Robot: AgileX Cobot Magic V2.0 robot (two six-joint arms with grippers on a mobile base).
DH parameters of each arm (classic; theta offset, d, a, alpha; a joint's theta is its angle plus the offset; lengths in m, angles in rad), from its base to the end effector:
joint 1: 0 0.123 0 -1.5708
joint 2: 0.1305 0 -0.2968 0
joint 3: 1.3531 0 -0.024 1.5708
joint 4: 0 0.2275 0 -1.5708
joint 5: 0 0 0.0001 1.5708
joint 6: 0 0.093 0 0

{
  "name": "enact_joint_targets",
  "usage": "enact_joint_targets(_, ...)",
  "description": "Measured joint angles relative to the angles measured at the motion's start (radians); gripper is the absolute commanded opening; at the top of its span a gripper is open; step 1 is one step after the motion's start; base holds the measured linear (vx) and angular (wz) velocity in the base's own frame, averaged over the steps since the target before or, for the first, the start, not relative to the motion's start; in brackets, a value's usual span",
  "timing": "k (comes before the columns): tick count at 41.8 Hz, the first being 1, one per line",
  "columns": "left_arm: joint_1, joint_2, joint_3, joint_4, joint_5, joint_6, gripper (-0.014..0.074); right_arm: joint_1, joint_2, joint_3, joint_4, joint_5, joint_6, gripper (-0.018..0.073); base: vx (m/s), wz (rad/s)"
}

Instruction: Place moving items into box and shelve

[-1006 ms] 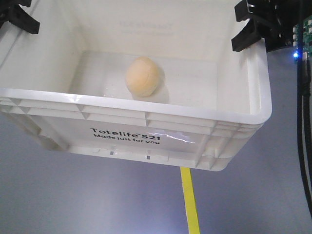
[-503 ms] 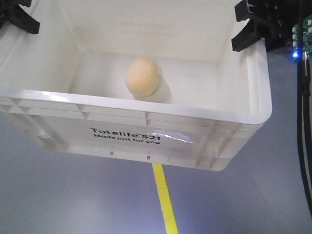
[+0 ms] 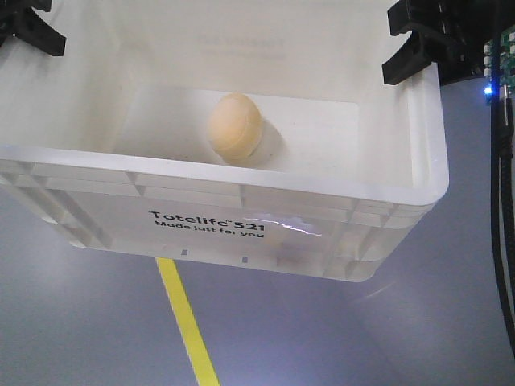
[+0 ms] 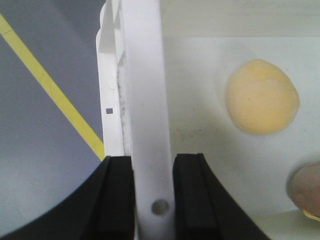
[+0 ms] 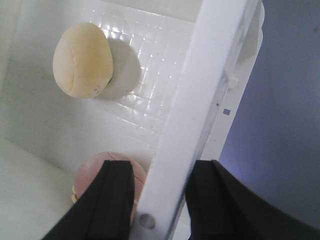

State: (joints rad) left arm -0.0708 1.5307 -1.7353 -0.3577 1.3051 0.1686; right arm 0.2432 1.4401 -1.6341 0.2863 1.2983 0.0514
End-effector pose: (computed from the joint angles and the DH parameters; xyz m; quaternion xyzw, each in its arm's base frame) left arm 0.2823 -0.0515 0.4335 0.1153 0.9390 -0.1644 0.2791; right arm 0.2459 0.0871 0.4303 -0.0918 0.9476 0.1808 0.2467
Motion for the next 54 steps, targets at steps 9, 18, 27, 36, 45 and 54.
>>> enact_joint_targets(9, 0.000, 0.000, 0.000, 0.000, 0.000, 0.000, 0.0000, 0.000, 0.000, 0.000, 0.000, 0.000, 0.000, 0.0000, 0.43, -0.44)
enact_joint_targets(18, 0.000, 0.000, 0.000, 0.000, 0.000, 0.000, 0.0000, 0.000, 0.000, 0.000, 0.000, 0.000, 0.000, 0.0000, 0.40, -0.52)
enact_joint_targets(27, 0.000, 0.000, 0.000, 0.000, 0.000, 0.000, 0.0000, 0.000, 0.000, 0.000, 0.001, 0.000, 0.000, 0.0000, 0.38, -0.63)
enact_joint_targets(36, 0.000, 0.000, 0.000, 0.000, 0.000, 0.000, 0.0000, 0.000, 0.000, 0.000, 0.001, 0.000, 0.000, 0.0000, 0.36, -0.68)
enact_joint_targets(45, 0.000, 0.000, 0.000, 0.002, 0.000, 0.000, 0.0000, 0.000, 0.000, 0.000, 0.001, 0.000, 0.000, 0.0000, 0.35, -0.65)
enact_joint_targets(54, 0.000, 0.000, 0.000, 0.002, 0.000, 0.000, 0.0000, 0.000, 0.000, 0.000, 0.001, 0.000, 0.000, 0.0000, 0.33, -0.53)
